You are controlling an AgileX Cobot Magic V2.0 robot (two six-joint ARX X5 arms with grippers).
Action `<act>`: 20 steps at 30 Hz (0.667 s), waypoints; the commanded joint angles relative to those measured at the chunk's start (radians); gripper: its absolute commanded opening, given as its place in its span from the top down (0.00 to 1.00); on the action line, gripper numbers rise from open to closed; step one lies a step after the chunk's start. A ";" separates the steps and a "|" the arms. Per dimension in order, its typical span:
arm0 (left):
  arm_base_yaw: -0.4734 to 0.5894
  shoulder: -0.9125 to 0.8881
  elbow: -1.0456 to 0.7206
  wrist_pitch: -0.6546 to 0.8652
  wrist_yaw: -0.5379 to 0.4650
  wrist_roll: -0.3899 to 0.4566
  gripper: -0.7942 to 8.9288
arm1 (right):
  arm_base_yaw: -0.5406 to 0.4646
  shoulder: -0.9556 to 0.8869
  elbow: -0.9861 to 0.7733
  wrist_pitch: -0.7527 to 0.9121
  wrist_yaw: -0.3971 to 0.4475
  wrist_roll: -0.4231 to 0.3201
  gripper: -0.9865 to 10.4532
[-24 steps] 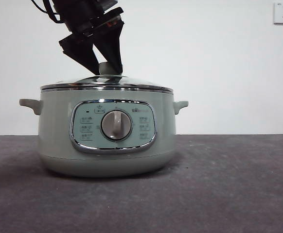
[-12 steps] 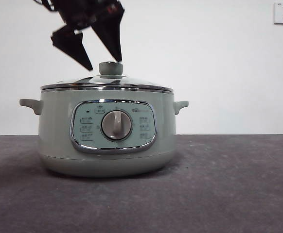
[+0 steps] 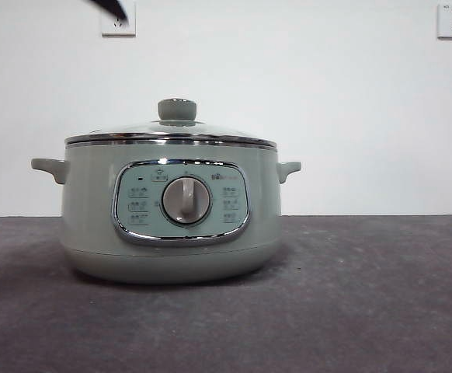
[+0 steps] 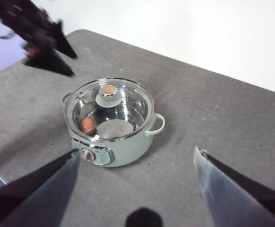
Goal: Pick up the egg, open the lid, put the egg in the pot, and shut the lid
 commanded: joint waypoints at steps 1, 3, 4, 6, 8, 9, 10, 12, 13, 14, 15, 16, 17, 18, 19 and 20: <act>0.003 -0.085 0.006 -0.002 0.010 -0.036 0.41 | 0.000 -0.003 -0.010 -0.024 0.003 0.011 0.56; 0.002 -0.146 0.006 -0.002 0.010 -0.056 0.41 | 0.000 -0.003 -0.011 -0.024 0.003 0.011 0.56; 0.002 -0.172 0.006 -0.002 0.010 -0.063 0.41 | 0.000 -0.003 -0.011 -0.024 0.003 0.011 0.56; 0.002 -0.232 0.006 -0.002 0.011 -0.077 0.41 | 0.000 -0.003 -0.012 -0.024 0.003 0.011 0.56; 0.002 -0.282 0.006 -0.003 0.011 -0.085 0.41 | 0.000 -0.003 -0.014 -0.024 -0.001 0.011 0.56; 0.002 -0.309 0.006 -0.003 0.011 -0.089 0.41 | 0.000 -0.003 -0.017 -0.024 -0.005 0.011 0.56; 0.001 -0.335 0.005 -0.003 0.011 -0.098 0.41 | 0.000 -0.003 -0.022 -0.024 -0.006 0.011 0.56; -0.003 -0.380 0.001 -0.003 0.011 -0.107 0.41 | 0.000 -0.003 -0.037 -0.024 -0.007 0.011 0.56; -0.008 -0.405 -0.005 -0.003 0.011 -0.112 0.44 | 0.000 -0.003 -0.049 -0.024 -0.008 0.011 0.56; -0.012 -0.425 -0.013 -0.003 0.011 -0.116 0.46 | 0.000 -0.003 -0.060 -0.024 -0.008 0.011 0.56; -0.018 -0.447 -0.024 -0.003 0.011 -0.123 0.49 | 0.000 -0.003 -0.074 -0.024 -0.008 0.011 0.56; -0.023 -0.470 -0.037 -0.003 0.011 -0.125 0.52 | 0.000 -0.003 -0.086 -0.024 -0.008 0.011 0.56; -0.027 -0.488 -0.051 -0.003 0.011 -0.125 0.56 | 0.000 -0.003 -0.095 -0.024 -0.008 0.011 0.56; -0.032 -0.507 -0.067 -0.003 0.011 -0.125 0.63 | 0.000 -0.003 -0.103 -0.024 -0.008 0.011 0.56; -0.034 -0.525 -0.085 -0.003 0.011 -0.125 0.71 | 0.000 -0.003 -0.111 -0.024 -0.008 0.011 0.56; -0.035 -0.539 -0.102 -0.003 0.011 -0.125 0.78 | 0.000 -0.003 -0.115 -0.024 -0.008 0.011 0.56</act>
